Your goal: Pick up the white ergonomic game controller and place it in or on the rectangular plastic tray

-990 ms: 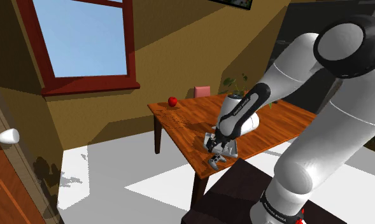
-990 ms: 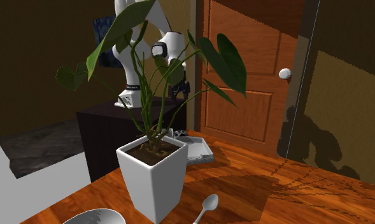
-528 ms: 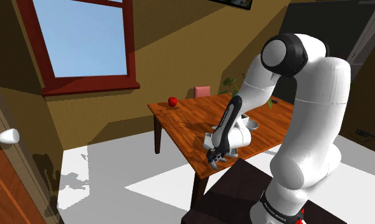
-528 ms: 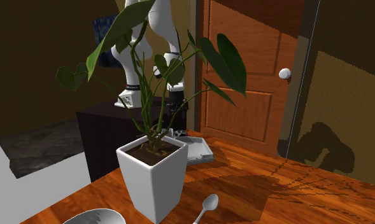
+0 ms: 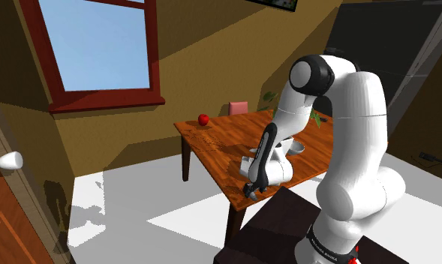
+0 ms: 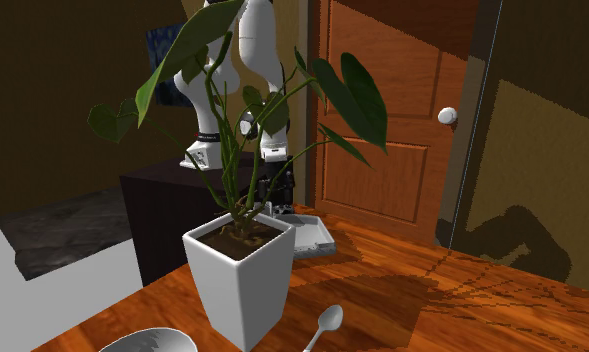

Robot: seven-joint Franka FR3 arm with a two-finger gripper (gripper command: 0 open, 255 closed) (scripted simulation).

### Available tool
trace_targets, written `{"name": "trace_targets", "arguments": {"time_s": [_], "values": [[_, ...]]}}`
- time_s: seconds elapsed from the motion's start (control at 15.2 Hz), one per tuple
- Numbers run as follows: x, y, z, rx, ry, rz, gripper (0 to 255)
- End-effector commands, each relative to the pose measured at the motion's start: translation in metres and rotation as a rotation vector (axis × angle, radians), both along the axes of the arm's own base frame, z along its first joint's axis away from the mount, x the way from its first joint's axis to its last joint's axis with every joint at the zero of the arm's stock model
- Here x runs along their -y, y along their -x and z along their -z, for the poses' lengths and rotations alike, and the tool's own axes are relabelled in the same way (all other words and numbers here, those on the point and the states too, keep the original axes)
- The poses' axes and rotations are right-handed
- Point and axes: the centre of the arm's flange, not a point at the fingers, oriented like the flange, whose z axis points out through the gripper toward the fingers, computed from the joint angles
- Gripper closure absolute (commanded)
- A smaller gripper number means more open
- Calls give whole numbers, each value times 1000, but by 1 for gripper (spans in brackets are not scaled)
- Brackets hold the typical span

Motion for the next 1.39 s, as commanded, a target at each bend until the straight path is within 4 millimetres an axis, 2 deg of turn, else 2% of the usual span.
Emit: {"name": "trace_targets", "arguments": {"time_s": [0.0, 0.53, 0.59, 0.99, 1.12, 1.19, 1.32], "values": [[0, -2, 14, 0, 0, 0, 0], [0, -2, 14, 0, 0, 0, 0], [0, -2, 14, 0, 0, 0, 255], [0, -2, 14, 0, 0, 0, 255], [-3, 4, 16, 2, -1, 0, 255], [0, -2, 14, 0, 0, 0, 255], [0, -2, 3, 0, 0, 0, 255]]}}
